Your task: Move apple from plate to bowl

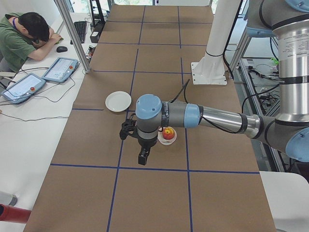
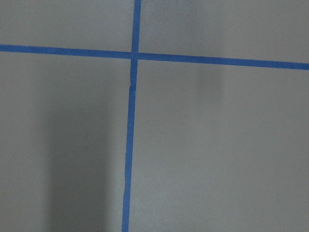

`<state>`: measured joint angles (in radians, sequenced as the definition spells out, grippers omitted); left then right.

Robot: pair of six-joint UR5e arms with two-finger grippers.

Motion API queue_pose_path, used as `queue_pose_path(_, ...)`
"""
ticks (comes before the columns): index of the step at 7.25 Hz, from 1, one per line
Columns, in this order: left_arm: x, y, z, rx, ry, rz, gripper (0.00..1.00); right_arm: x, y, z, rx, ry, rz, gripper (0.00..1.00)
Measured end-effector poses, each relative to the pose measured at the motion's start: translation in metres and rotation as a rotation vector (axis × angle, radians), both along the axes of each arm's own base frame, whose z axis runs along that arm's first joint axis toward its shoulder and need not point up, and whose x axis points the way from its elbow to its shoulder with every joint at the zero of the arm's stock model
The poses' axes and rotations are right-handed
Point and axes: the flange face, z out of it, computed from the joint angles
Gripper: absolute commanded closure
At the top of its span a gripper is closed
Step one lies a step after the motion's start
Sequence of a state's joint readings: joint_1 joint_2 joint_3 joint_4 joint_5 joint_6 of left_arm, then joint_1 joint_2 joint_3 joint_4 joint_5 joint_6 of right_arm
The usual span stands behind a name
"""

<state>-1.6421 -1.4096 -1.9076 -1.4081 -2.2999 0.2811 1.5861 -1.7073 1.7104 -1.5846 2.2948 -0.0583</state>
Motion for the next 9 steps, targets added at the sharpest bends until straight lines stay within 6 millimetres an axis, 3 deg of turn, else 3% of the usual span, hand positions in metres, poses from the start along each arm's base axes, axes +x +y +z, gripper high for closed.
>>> queue_pose_path(2, 0.0004, 0.0107, 0.0132, -0.026, 0.024, 0.006, 0.0, 0.0, 0.0, 0.0, 0.0, 0.0, 0.0, 0.0)
queue_pose_path(9, -0.0003, 0.0046, 0.0041, 0.025, 0.02, 0.011, 0.0, 0.0, 0.0, 0.0, 0.0, 0.0, 0.0, 0.0)
